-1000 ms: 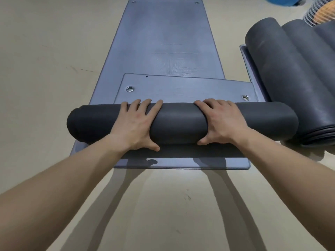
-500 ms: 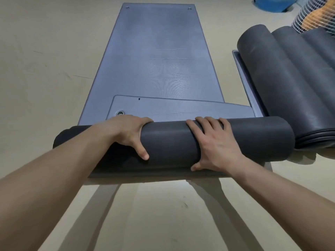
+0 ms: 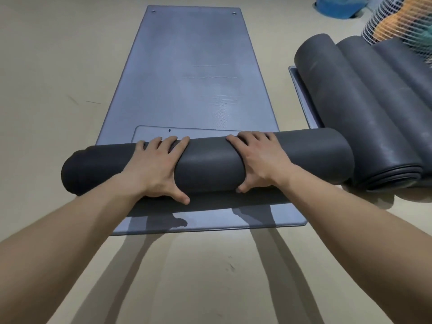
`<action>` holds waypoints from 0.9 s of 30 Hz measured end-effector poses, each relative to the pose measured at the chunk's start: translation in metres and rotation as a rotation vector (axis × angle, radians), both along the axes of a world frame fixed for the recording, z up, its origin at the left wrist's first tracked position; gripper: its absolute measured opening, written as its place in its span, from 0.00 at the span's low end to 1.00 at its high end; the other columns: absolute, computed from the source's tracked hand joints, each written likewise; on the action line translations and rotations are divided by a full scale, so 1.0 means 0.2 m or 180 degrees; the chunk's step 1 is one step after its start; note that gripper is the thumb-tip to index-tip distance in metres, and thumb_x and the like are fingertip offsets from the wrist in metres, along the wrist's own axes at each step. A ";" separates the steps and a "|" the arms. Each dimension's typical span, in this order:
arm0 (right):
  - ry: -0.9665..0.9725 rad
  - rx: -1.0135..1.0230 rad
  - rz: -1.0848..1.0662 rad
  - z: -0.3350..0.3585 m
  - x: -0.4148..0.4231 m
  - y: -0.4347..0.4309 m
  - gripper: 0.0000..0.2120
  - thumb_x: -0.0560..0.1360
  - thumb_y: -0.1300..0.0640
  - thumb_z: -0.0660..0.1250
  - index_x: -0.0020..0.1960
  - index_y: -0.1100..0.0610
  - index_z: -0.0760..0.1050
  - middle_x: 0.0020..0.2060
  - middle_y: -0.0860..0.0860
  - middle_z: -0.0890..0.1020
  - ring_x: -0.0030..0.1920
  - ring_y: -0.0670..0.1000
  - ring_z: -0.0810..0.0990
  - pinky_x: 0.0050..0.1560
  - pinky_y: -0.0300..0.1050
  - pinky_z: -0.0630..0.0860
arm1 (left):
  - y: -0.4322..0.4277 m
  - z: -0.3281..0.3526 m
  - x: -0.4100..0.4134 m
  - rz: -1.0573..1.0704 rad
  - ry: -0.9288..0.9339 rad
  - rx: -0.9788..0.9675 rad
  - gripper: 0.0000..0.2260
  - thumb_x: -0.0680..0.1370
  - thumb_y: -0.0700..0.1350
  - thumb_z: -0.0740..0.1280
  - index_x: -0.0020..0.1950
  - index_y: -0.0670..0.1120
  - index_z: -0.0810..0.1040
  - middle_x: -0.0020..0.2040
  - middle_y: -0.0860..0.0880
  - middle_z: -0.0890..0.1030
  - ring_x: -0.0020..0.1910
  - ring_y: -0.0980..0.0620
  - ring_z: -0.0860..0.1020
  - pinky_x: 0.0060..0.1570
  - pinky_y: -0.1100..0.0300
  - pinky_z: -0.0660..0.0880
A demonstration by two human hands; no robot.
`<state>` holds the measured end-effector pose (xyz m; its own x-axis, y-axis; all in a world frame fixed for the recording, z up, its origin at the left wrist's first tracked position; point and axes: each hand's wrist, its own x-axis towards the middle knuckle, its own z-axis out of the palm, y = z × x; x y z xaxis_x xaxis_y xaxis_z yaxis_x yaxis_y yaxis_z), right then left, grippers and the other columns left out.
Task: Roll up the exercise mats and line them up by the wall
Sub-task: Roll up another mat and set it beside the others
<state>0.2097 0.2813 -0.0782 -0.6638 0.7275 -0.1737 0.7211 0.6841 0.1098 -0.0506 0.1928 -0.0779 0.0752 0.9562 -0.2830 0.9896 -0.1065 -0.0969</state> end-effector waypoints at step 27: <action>0.1159 0.0619 -0.1585 -0.03 0.23 -0.25 0.54 0.63 0.18 0.60 0.77 0.52 0.65 0.76 0.56 0.68 0.75 0.60 0.65 0.75 0.65 0.62 | 0.06 0.15 0.08 0.0670 -0.0545 -0.0897 0.51 0.51 0.81 0.71 0.68 0.56 0.69 0.55 0.55 0.79 0.53 0.49 0.78 0.53 0.51 0.76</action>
